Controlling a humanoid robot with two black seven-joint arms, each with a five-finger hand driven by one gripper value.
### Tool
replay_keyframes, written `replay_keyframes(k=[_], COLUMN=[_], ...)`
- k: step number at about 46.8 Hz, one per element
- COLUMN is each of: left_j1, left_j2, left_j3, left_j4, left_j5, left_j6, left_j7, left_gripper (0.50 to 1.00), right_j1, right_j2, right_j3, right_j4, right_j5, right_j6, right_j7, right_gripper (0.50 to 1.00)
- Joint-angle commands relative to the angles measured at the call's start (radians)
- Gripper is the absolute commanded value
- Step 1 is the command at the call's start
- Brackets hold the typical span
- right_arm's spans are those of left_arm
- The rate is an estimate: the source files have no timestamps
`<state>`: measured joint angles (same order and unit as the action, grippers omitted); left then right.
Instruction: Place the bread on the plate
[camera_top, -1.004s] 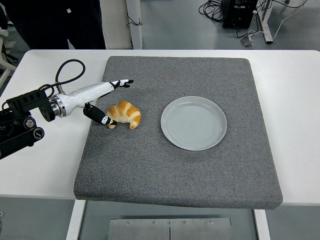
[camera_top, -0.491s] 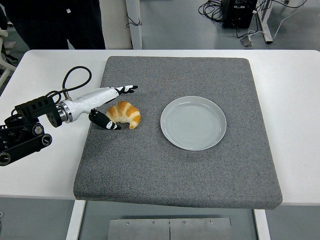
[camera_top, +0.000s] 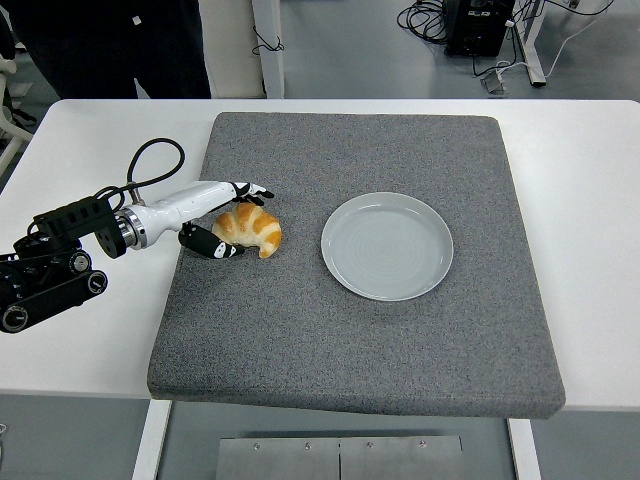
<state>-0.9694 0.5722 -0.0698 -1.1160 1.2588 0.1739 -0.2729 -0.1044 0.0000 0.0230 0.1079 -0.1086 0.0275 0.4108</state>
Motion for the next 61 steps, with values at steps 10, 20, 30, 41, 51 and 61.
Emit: replay_keyframes(k=[10, 20, 30, 41, 51, 61], left_j1=[-0.008, -0.009, -0.043, -0.075, -0.114, -0.160], left_j2=[-0.002, -0.006, 0.008, 0.028, 0.038, 0.046], left_j3=[-0.007, -0.027, -0.038, -0.120, -0.176, -0.209], left_j4=[-0.001, -0.001, -0.001, -0.001, -0.001, -0.001], left_j5=[-0.019, -0.019, -0.021, -0.016, -0.006, -0.006], left_j6=[-0.001, -0.001, -0.008, -0.077, -0.122, -0.163], left_j7=[-0.005, -0.005, -0.002, -0.002, 0.000, 0.000], left_gripper=[0.684, 0.675, 0.677, 0.680, 0.681, 0.684], right_j1=[0.000, 0.000, 0.000, 0.000, 0.000, 0.000], right_j2=[0.000, 0.000, 0.000, 0.000, 0.000, 0.000], right_j3=[0.000, 0.000, 0.000, 0.000, 0.000, 0.000], right_j4=[0.000, 0.000, 0.000, 0.000, 0.001, 0.000], right_j5=[0.000, 0.000, 0.000, 0.000, 0.000, 0.000], right_j6=[0.000, 0.000, 0.000, 0.000, 0.000, 0.000], right_j7=[-0.001, 0.000, 0.000, 0.000, 0.000, -0.001], right_gripper=[1.000, 1.000, 1.000, 1.000, 1.000, 1.000])
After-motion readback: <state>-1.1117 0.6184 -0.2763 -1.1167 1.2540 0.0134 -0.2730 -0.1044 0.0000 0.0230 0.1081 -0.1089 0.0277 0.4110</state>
